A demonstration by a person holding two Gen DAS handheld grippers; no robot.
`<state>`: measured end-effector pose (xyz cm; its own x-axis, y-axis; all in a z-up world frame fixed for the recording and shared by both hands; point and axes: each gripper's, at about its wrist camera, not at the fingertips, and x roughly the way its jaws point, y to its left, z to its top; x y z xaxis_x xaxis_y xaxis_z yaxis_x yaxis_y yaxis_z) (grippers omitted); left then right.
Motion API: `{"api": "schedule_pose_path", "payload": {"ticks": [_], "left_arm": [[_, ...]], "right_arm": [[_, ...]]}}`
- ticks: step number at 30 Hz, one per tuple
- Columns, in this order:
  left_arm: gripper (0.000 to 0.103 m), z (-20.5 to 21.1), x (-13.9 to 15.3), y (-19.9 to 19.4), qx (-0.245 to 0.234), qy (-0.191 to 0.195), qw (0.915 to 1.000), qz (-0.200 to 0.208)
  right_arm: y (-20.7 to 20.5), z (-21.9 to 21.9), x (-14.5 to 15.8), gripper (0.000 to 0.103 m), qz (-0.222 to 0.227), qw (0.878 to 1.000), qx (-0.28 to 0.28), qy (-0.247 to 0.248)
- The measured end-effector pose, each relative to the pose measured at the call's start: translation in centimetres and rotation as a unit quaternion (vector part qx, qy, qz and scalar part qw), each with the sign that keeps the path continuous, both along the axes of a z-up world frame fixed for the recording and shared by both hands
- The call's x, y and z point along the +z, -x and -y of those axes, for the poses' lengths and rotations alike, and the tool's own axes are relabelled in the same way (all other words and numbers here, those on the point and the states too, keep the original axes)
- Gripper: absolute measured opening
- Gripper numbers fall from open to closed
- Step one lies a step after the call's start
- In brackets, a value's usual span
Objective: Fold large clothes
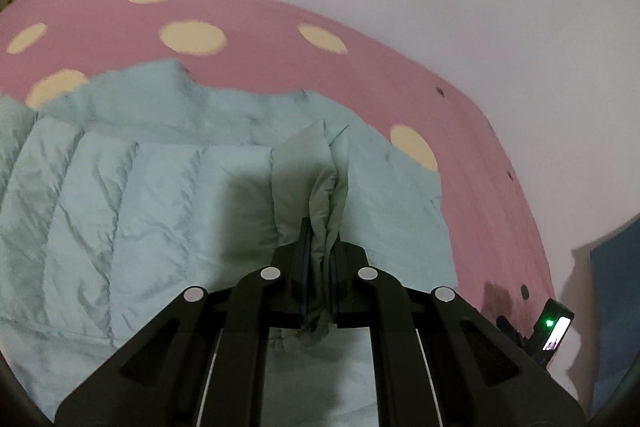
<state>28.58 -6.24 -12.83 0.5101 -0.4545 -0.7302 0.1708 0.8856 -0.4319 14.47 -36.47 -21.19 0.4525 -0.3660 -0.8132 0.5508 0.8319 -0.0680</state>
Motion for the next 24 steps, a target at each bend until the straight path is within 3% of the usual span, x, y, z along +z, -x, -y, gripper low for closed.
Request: {"api": "schedule_pose_path", "payload": {"ticks": [6, 14, 19, 24], "left_arm": [[0.007, 3.6, -3.7, -1.1, -0.023, -0.033, 0.9988, -0.026], [0.015, 4.9, -3.9, -0.8, -0.037, -0.059, 0.9975, -0.015], [0.044, 4.0, -2.0, 0.9, -0.032, -0.046, 0.9984, -0.002], [0.063, 0.1, 1.4, 4.7, -0.022, -0.036, 0.9984, 0.038]], "right_arm": [[0.0, 0.0, 0.0, 0.087, 0.000, 1.000, 0.000, 0.000], [-0.1, 0.0, 0.0, 0.087, -0.001, 1.000, -0.001, 0.003], [0.0, -0.1, -0.1, 0.087, -0.001, 1.000, -0.001, 0.003], [0.0, -0.1, 0.1, 0.087, 0.000, 1.000, -0.001, 0.004]]}}
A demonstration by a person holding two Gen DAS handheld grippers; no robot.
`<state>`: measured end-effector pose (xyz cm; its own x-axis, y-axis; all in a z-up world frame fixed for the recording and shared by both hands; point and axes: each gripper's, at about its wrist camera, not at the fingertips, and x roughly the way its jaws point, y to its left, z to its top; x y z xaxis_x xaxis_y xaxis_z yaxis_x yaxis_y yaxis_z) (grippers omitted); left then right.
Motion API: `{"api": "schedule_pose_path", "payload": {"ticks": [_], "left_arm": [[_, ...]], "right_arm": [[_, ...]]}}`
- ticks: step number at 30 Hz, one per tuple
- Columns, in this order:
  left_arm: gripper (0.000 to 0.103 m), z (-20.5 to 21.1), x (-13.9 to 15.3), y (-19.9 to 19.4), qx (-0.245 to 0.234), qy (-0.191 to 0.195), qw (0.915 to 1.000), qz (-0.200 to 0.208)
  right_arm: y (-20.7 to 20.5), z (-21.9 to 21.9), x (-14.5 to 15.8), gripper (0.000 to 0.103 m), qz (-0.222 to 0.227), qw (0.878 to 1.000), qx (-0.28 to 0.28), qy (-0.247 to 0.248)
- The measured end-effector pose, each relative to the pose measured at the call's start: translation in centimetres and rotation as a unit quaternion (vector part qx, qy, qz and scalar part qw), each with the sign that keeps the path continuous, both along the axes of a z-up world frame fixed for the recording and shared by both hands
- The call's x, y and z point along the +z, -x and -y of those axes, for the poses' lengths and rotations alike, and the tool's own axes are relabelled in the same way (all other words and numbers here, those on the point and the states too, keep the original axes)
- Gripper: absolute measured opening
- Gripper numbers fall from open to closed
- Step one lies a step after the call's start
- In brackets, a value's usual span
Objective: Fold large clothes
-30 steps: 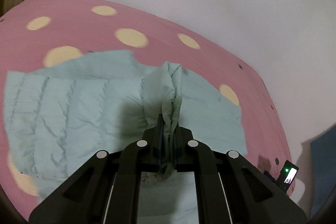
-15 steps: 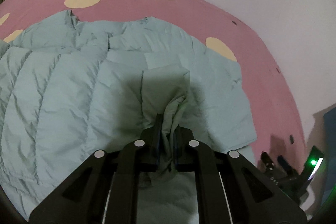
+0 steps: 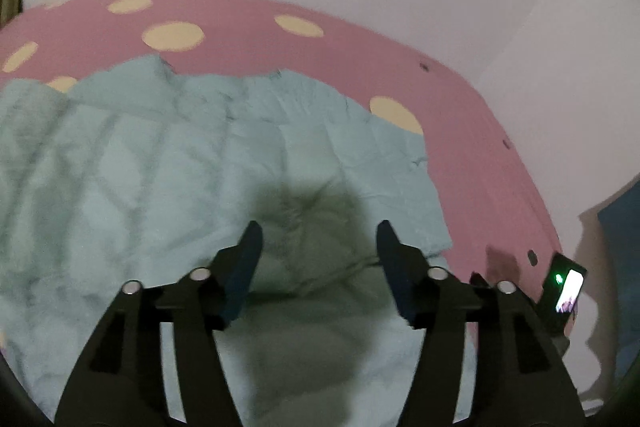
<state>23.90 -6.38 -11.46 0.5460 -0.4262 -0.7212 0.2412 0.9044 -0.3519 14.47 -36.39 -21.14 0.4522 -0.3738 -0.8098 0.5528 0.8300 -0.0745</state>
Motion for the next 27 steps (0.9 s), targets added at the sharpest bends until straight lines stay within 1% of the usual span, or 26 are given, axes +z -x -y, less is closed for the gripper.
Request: {"api": "schedule_pose_path", "payload": {"ticks": [3, 5, 6, 8, 10, 12, 14, 15, 18, 19, 21, 23, 24, 25, 26, 27], "left_arm": [[0.067, -4.2, 1.2, 2.8, 0.027, -0.031, 0.9984, 0.040], [0.068, -7.1, 1.4, 4.1, 0.051, -0.055, 0.9955, 0.057], [0.068, -8.8, 1.3, 4.8, 0.067, -0.071, 0.9932, 0.064], [0.068, -11.7, 0.8, 5.7, 0.096, -0.097, 0.9882, 0.069], [0.068, -14.7, -0.4, 6.1, 0.127, -0.116, 0.9833, 0.059], [0.068, -16.8, -1.3, 6.1, 0.150, -0.122, 0.9801, 0.044], [0.068, -18.8, -2.3, 6.2, 0.174, -0.114, 0.9778, 0.025], [0.068, -19.6, -2.6, 6.2, 0.182, -0.111, 0.9769, 0.020], [0.068, -20.9, -3.4, 5.9, 0.191, -0.113, 0.9749, 0.010], [0.068, -21.1, -3.6, 5.8, 0.192, -0.114, 0.9747, 0.009], [0.068, -21.4, -3.9, 5.7, 0.192, -0.115, 0.9746, 0.008], [0.068, -21.7, -3.9, 5.6, 0.192, -0.113, 0.9749, 0.007], [0.068, -21.7, -4.0, 5.5, 0.191, -0.112, 0.9751, 0.007], [0.068, -21.7, -3.9, 5.4, 0.190, -0.110, 0.9755, 0.007], [0.068, -21.6, -3.9, 5.2, 0.190, -0.108, 0.9759, 0.007], [0.068, -21.6, -3.8, 5.1, 0.189, -0.105, 0.9762, 0.008]], "right_arm": [[0.3, -0.3, 1.1, 0.086, 0.002, 1.000, -0.001, 0.012], [0.8, -1.1, 3.0, 0.086, 0.025, 1.000, 0.001, 0.015], [1.1, -1.9, 4.6, 0.086, 0.048, 0.999, 0.009, 0.009], [0.9, -3.7, 6.7, 0.086, 0.076, 0.996, 0.035, -0.010], [-0.1, -6.1, 8.2, 0.086, 0.097, 0.991, 0.077, -0.052], [-2.1, -8.9, 8.4, 0.086, 0.096, 0.982, 0.128, -0.100], [-4.2, -11.3, 7.8, 0.086, 0.086, 0.974, 0.159, -0.137], [-5.3, -12.4, 7.3, 0.086, 0.081, 0.970, 0.170, -0.150], [-7.8, -14.9, 6.0, 0.082, 0.060, 0.967, 0.185, -0.163], [-8.7, -15.6, 5.4, 0.079, 0.051, 0.966, 0.189, -0.171], [-10.0, -16.6, 4.2, 0.068, 0.033, 0.964, 0.189, -0.185], [-10.7, -17.2, 3.2, 0.039, 0.014, 0.961, 0.191, -0.202], [-11.0, -17.7, 2.8, 0.030, 0.006, 0.957, 0.196, -0.214], [-11.2, -17.8, 2.8, 0.014, 0.005, 0.954, 0.202, -0.220], [-11.3, -18.0, 3.1, 0.010, 0.007, 0.954, 0.208, -0.218], [-11.3, -17.9, 3.6, 0.009, 0.015, 0.956, 0.209, -0.206]]}}
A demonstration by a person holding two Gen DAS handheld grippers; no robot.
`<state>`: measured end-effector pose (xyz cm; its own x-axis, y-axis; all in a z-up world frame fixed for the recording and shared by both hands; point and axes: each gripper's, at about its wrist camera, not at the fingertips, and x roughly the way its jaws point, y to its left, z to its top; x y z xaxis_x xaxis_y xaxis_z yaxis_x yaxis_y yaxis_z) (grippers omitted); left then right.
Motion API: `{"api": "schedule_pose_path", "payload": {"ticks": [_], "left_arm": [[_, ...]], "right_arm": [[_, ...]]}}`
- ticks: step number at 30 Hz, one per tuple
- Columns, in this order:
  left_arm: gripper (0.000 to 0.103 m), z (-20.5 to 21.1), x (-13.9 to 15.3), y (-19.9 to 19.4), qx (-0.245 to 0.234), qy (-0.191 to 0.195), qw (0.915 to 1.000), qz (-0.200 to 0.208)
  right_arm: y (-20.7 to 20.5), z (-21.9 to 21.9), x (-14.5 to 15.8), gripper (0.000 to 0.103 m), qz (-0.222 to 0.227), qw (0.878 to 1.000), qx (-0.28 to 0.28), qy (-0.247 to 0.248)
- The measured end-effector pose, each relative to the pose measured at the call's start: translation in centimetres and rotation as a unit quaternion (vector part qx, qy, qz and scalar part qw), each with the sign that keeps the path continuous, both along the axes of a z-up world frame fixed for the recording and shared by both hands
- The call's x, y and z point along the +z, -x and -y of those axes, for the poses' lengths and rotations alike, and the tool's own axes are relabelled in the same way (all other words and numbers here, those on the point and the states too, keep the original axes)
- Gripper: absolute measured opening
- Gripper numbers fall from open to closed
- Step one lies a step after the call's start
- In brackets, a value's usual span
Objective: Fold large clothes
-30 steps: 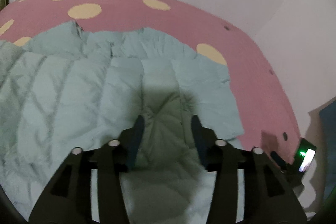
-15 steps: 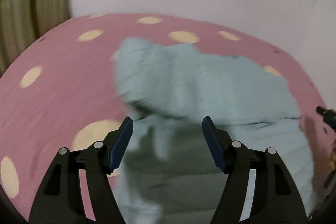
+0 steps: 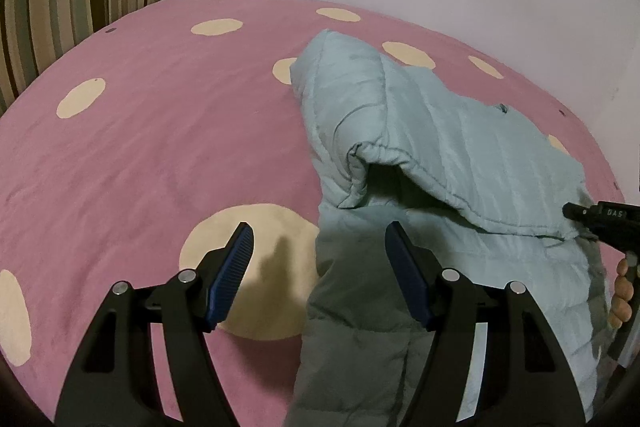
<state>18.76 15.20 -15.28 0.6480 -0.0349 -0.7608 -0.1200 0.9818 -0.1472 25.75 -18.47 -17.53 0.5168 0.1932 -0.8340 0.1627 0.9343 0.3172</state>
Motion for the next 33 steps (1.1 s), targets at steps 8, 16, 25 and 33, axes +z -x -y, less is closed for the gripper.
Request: {"api": "schedule_pose_path", "payload": {"ticks": [8, 16, 25, 33], "left_arm": [[0.069, 0.5, 0.8, -2.2, -0.003, 0.001, 0.9999, 0.011], [0.069, 2.4, -0.5, -6.8, -0.011, -0.029, 0.9995, -0.008], [0.072, 2.5, -4.8, -10.1, -0.006, -0.054, 0.9954, -0.078], [0.071, 2.3, 0.3, -7.4, 0.004, -0.038, 0.9989, -0.026]], "right_arm": [[0.6, 5.1, 2.1, 0.007, 0.037, 0.995, -0.063, 0.070], [-0.8, 7.6, -1.9, 0.007, -0.005, 0.995, -0.072, 0.073], [-0.5, 8.1, -3.8, 0.007, -0.011, 0.994, -0.062, 0.086], [1.4, 7.7, 0.7, 0.032, 0.030, 0.991, -0.086, 0.095]]}}
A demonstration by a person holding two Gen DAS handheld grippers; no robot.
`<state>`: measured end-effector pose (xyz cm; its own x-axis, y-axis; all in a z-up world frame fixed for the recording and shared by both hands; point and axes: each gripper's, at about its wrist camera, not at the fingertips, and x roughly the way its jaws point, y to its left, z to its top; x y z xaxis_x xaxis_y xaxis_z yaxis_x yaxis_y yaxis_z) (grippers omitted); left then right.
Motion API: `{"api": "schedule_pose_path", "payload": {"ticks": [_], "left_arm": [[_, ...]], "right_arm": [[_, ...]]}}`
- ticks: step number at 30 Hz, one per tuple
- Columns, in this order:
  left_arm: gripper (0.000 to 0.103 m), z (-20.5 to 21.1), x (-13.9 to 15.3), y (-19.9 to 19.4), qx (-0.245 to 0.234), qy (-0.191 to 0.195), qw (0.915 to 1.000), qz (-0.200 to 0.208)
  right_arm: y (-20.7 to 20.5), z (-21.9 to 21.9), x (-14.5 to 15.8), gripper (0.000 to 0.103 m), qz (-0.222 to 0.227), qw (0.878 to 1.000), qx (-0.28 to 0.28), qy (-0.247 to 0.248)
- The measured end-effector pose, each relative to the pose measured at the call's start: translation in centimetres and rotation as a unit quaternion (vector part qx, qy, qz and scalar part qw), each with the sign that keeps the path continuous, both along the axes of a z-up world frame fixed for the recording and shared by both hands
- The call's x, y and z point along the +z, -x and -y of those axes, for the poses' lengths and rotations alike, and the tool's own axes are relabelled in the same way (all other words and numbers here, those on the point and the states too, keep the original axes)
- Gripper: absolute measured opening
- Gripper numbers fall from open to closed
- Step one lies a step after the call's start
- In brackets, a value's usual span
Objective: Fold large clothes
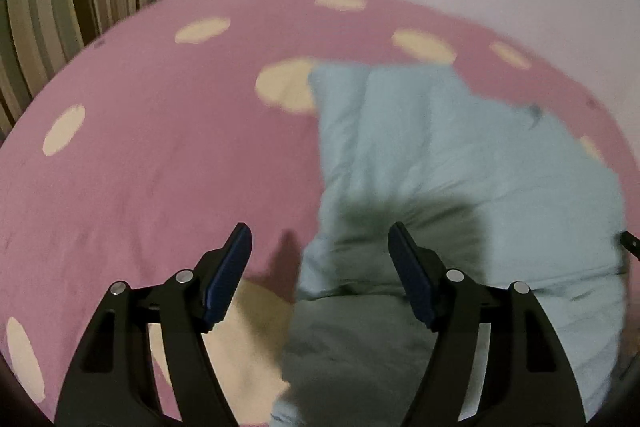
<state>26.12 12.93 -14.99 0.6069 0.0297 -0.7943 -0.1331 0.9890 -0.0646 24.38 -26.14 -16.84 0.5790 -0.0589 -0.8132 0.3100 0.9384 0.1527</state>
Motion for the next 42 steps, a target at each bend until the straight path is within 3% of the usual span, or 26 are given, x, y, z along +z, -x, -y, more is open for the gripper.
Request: {"api": "schedule_pose_path", "payload": {"ticks": [5, 9, 12, 14, 18, 22, 24, 27, 30, 32, 39, 42], "left_arm": [[0.071, 3.5, 1.1, -1.0, -0.049, 0.023, 0.9984, 0.016], [0.071, 6.1, -1.3, -3.0, -0.065, 0.021, 0.9976, -0.014], [0.071, 7.1, -4.1, -4.1, -0.069, 0.004, 0.9965, -0.048], [0.072, 7.2, -4.9, -4.2, -0.071, -0.004, 0.9961, -0.053], [0.067, 7.7, -3.2, -3.8, -0.069, -0.020, 0.9964, -0.044], [0.067, 8.3, 0.0, -3.7, -0.076, -0.004, 0.9970, 0.013], [0.067, 8.9, 0.4, -4.8, -0.084, 0.001, 0.9963, 0.019], [0.067, 9.9, -0.5, -7.4, -0.089, 0.006, 0.9960, 0.005], [0.069, 11.3, -3.6, -9.9, -0.100, -0.029, 0.9931, -0.055], [0.070, 11.8, -4.3, -10.2, -0.104, -0.046, 0.9919, -0.057], [0.070, 10.6, -0.9, -5.7, -0.082, -0.020, 0.9964, -0.003], [0.070, 9.6, -2.6, -5.3, -0.077, -0.006, 0.9966, -0.029]], "right_arm": [[-0.3, -4.6, 1.8, 0.033, 0.038, 0.998, 0.054, -0.014], [-1.8, -7.9, -1.0, 0.033, 0.007, 0.995, 0.096, -0.021], [-3.0, -9.0, -4.1, 0.033, -0.034, 0.994, 0.108, 0.002], [-3.3, -8.8, -5.0, 0.033, -0.034, 0.993, 0.113, 0.002], [-3.3, -8.8, -3.7, 0.033, -0.032, 0.993, 0.113, -0.005], [-3.4, -9.0, -1.2, 0.033, 0.004, 0.994, 0.111, 0.000], [-4.4, -9.5, -0.8, 0.033, 0.012, 0.994, 0.113, 0.000], [-6.6, -10.1, -1.1, 0.034, 0.017, 0.993, 0.115, 0.007], [-9.1, -10.6, -4.2, 0.040, -0.030, 0.992, 0.122, 0.019], [-9.7, -10.7, -5.1, 0.040, -0.035, 0.992, 0.121, 0.016], [-5.0, -10.3, -1.0, 0.042, 0.006, 0.991, 0.124, 0.042], [-3.1, -9.5, -1.9, 0.048, -0.011, 0.993, 0.102, 0.054]]}}
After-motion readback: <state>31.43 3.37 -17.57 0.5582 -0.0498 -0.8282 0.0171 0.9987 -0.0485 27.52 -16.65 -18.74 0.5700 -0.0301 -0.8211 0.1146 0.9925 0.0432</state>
